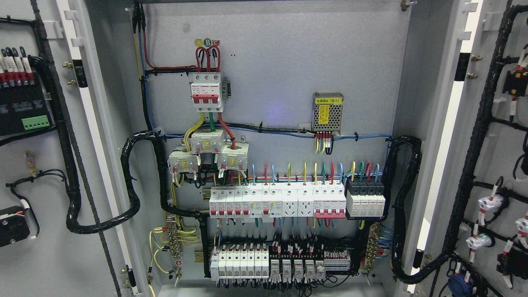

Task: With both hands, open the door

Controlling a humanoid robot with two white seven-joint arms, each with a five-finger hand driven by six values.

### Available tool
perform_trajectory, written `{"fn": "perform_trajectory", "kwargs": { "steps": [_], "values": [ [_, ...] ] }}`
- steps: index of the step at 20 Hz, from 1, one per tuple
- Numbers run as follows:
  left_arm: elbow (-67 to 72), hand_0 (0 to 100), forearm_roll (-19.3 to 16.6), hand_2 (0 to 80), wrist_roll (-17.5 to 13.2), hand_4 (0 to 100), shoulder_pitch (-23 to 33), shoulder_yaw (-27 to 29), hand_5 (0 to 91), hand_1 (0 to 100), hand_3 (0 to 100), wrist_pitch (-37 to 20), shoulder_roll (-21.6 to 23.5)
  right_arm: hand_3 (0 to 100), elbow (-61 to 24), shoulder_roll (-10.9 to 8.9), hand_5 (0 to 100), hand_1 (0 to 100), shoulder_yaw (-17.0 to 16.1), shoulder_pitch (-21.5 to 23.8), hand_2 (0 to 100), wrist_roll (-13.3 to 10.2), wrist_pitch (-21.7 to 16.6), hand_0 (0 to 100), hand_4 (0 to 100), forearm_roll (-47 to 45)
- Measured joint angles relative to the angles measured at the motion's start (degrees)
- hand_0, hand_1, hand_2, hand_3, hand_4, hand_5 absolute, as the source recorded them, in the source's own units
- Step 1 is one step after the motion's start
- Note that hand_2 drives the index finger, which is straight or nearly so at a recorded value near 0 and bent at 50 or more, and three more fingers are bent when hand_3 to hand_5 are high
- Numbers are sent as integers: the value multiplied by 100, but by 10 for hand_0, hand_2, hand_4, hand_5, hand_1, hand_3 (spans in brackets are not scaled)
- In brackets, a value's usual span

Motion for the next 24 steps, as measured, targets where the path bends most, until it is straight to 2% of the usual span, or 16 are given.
{"fn": "perform_trajectory", "kwargs": {
  "steps": [7, 11, 16, 20, 24],
  "values": [
    [933, 0, -263, 0, -34, 31, 211, -212, 0, 0, 0, -5, -464, 0, 997, 302, 0, 0, 431, 195, 0, -27, -1, 107, 0, 47],
    [1656, 0, -354, 0, -55, 31, 138, -283, 0, 0, 0, -15, -651, 0, 1868, 591, 0, 0, 602, 105, 0, 3, -1, 107, 0, 177],
    [2782, 0, -523, 0, -36, 31, -264, -305, 0, 0, 0, 47, -878, 0, 3160, 1099, 0, 0, 717, -306, 0, 20, 1, 107, 0, 436],
    [3810, 0, -707, 0, -156, 31, -728, -229, 0, 0, 0, 69, -1055, 0, 4453, 1610, 0, 0, 721, -918, 0, 32, 1, 107, 0, 558],
    [4934, 0, -878, 0, -190, 31, -1317, -137, 0, 0, 0, 73, -1212, 0, 5730, 2084, 0, 0, 549, -1583, 0, 32, 1, 107, 0, 620]
  ]
}}
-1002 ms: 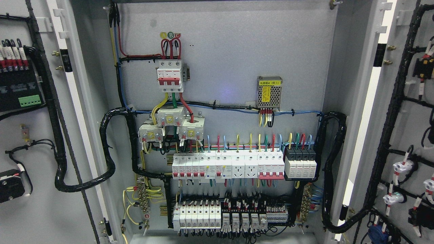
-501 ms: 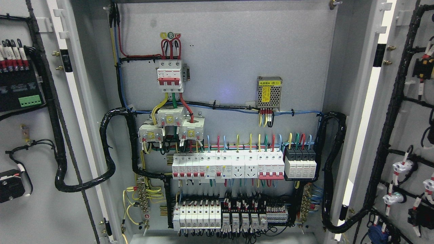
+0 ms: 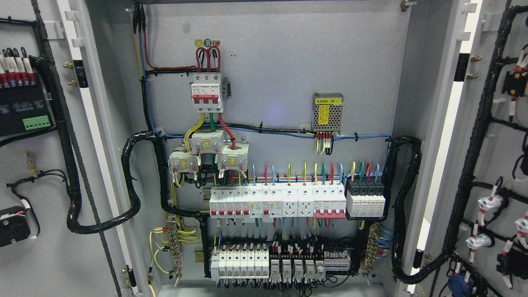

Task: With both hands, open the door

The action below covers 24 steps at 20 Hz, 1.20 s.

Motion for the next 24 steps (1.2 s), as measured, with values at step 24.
{"fn": "perform_trajectory", "kwargs": {
  "steps": [24],
  "values": [
    [4507, 0, -1023, 0, 60, 31, -2153, 784, 0, 0, 0, 2383, -648, 0, 3312, 1121, 0, 0, -640, -2051, 0, -1307, 3618, 107, 0, 961]
  ]
}}
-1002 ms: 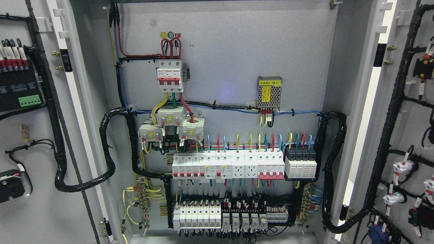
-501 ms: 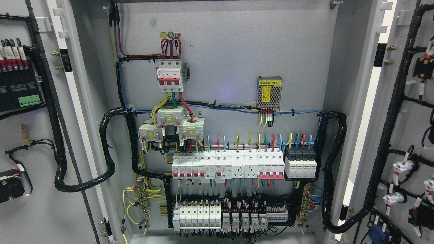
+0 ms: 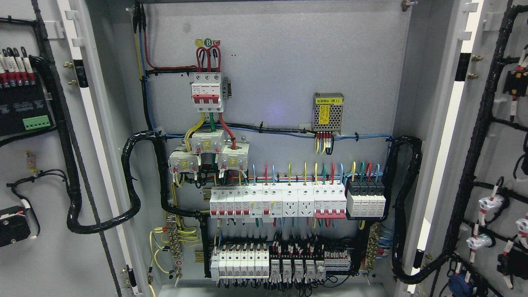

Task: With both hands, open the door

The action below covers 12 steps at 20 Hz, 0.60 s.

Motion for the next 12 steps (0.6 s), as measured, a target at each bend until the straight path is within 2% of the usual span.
{"fn": "perform_trajectory", "kwargs": {
  "steps": [4, 12],
  "values": [
    [276, 0, -13, 0, 25, 31, -115, 71, 0, 0, 0, 220, -31, 0, 141, 48, 0, 0, -34, -98, 0, -61, 280, 107, 0, 306],
    [600, 0, -22, 0, 215, 31, -202, 179, 0, 0, 0, 429, -66, 0, 207, 121, 0, 0, -74, -168, 0, -122, 345, 107, 0, 531]
  ]
}}
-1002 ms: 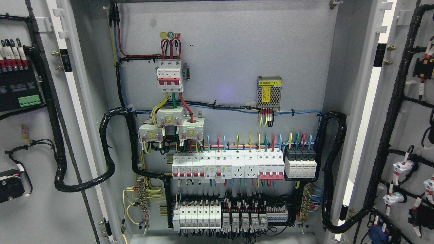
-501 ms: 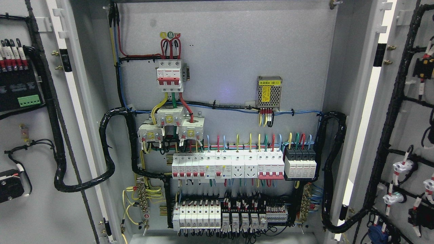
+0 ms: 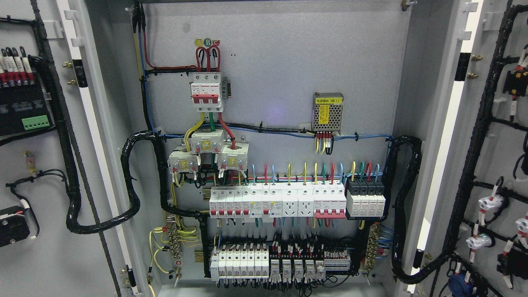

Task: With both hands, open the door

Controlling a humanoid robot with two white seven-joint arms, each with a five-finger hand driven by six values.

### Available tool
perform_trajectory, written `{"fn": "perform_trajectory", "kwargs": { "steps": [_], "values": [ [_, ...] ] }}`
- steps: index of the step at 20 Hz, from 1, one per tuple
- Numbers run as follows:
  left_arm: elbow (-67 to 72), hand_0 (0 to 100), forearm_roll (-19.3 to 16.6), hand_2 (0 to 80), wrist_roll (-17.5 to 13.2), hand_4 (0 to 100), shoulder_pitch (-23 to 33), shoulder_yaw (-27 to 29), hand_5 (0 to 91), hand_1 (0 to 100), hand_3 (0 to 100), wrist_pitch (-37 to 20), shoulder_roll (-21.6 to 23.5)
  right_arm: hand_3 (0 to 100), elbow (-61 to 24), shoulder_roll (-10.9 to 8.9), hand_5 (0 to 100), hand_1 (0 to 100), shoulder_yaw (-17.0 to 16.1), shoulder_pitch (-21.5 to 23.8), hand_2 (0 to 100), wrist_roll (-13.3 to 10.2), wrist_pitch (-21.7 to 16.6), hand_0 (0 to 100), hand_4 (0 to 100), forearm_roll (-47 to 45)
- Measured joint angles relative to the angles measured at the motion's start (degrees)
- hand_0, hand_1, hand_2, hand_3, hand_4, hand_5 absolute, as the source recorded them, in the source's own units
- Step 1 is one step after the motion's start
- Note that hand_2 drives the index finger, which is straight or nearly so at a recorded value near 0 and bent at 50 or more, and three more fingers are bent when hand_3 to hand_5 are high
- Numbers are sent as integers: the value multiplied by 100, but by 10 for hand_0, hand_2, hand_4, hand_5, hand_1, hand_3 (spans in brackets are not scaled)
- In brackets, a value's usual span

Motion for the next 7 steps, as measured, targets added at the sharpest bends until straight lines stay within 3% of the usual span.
{"fn": "perform_trajectory", "kwargs": {
  "steps": [7],
  "values": [
    [137, 0, -2, 0, 10, 30, -20, 70, 0, 0, 0, 51, -15, 0, 26, 35, 0, 0, -20, -15, 0, -2, 0, 107, 0, 48]
  ]
}}
